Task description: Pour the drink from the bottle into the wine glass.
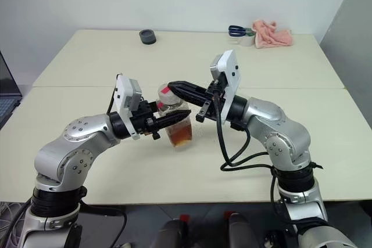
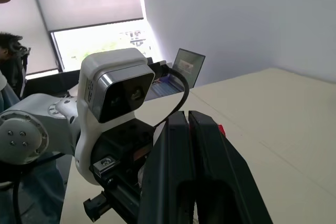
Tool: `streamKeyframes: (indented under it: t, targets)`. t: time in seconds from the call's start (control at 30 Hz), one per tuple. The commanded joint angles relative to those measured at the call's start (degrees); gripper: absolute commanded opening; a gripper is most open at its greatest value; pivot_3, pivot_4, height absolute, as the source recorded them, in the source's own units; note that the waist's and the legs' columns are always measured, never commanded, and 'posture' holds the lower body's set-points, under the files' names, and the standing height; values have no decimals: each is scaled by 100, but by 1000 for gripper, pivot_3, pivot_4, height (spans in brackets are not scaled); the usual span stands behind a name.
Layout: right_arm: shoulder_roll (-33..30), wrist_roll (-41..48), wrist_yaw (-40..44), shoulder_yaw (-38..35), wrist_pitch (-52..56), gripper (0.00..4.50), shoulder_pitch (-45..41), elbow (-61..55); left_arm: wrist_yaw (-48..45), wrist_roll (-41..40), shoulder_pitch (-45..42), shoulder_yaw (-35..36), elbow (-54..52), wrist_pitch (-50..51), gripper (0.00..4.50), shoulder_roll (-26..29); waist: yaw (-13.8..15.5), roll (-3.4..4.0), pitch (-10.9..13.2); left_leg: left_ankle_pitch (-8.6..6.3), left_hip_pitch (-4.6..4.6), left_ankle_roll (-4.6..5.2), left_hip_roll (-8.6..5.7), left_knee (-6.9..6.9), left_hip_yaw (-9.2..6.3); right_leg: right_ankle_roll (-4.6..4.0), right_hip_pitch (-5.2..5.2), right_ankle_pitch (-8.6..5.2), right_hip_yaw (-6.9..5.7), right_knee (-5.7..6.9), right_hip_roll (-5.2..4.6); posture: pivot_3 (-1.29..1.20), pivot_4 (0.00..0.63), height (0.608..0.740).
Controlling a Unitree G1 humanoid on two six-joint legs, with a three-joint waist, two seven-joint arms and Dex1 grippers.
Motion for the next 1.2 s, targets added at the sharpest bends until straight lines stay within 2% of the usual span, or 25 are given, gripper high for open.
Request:
streamKeyframes:
  t: [0.03, 0.07, 0.17, 0.4, 0.93, 1.0, 1.1, 1.2]
  targets:
    - [-224, 81, 594, -26, -110, 51, -281, 248, -251, -201, -293, 45, -281, -79, 1816, 118, 0, 0, 0, 0, 0, 0, 0, 1, 0, 0, 0, 0, 0, 0, 0, 0, 150, 740]
    - [-256, 82, 666, -71, -131, 51, -358, 366, -276, -186, -318, 47, -243, -91, 1816, 133, -1, 0, 0, 0, 1, 0, 0, 0, 0, 0, 0, 0, -1, 0, 1, 0, 150, 740]
    - [-305, 160, 855, -176, -119, 654, -504, 584, -286, -167, -371, 74, -186, -105, 1816, 152, -1, 0, 0, 0, 2, 0, 2, 0, 0, 0, 0, 0, -1, 2, 3, 0, 150, 740]
    - [-256, 114, 811, -178, -165, 3061, -456, 519, -264, -158, -369, 85, -208, -98, 1816, 119, -2, 0, 0, 0, 0, 1, 2, -1, 2, 0, 0, 0, 1, -2, 1, 0, 150, 740]
    - [74, 118, 484, -121, -132, 3061, -250, 236, -262, -84, -521, 2, -85, -147, 1816, 35, 0, 0, 0, 0, 0, 0, 1, 0, -1, 0, 0, 0, -1, 1, 0, 0, 150, 740]
    - [90, 125, 480, -136, -149, 2692, -253, 249, -261, -82, -525, -2, -83, -148, 1816, 36, 0, 0, 0, 0, 0, 0, 1, 0, -1, 0, 0, 0, 1, 0, -1, 0, 150, 740]
    - [99, 133, 490, -149, -174, 1869, -261, 269, -258, -90, -497, 6, -112, -146, 1816, 44, -1, 0, 0, 0, 0, 0, 1, 0, -1, 0, 0, 0, 0, 1, 0, 0, 150, 740]
    - [86, 139, 525, -147, -184, 1844, -272, 286, -271, -115, -455, 18, -159, -127, 1816, 69, 0, 0, 0, 0, 0, 0, 1, 0, -1, 0, 0, 0, -1, 2, 0, 0, 150, 740]
